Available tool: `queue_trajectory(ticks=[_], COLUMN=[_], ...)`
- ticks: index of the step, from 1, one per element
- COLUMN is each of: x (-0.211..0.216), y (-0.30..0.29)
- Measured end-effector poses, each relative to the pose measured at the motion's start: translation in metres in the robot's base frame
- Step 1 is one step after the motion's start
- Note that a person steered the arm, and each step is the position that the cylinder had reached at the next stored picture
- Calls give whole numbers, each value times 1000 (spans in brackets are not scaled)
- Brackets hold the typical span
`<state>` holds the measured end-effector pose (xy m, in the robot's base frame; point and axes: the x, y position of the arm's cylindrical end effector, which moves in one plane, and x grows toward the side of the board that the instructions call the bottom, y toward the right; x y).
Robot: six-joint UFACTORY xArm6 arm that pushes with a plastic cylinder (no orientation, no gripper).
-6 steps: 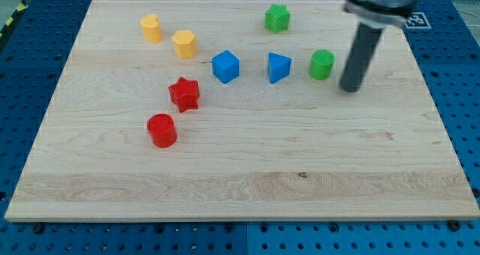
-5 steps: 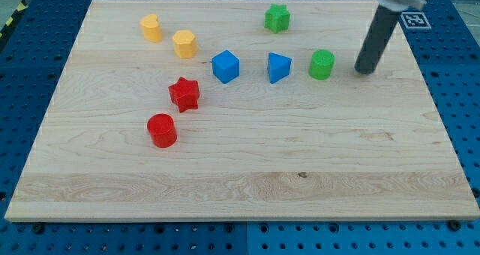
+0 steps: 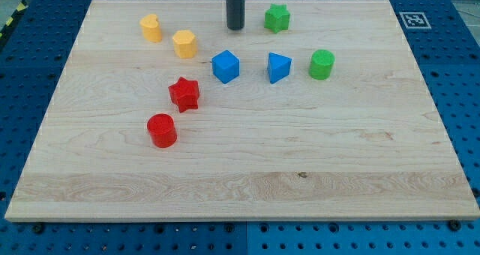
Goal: Move the green star to the right of the green circle
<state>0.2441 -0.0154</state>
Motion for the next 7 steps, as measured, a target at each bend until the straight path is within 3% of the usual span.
queue_trajectory(ticks=[2, 4, 7], x=[-11, 34, 50], y=[86, 94, 116])
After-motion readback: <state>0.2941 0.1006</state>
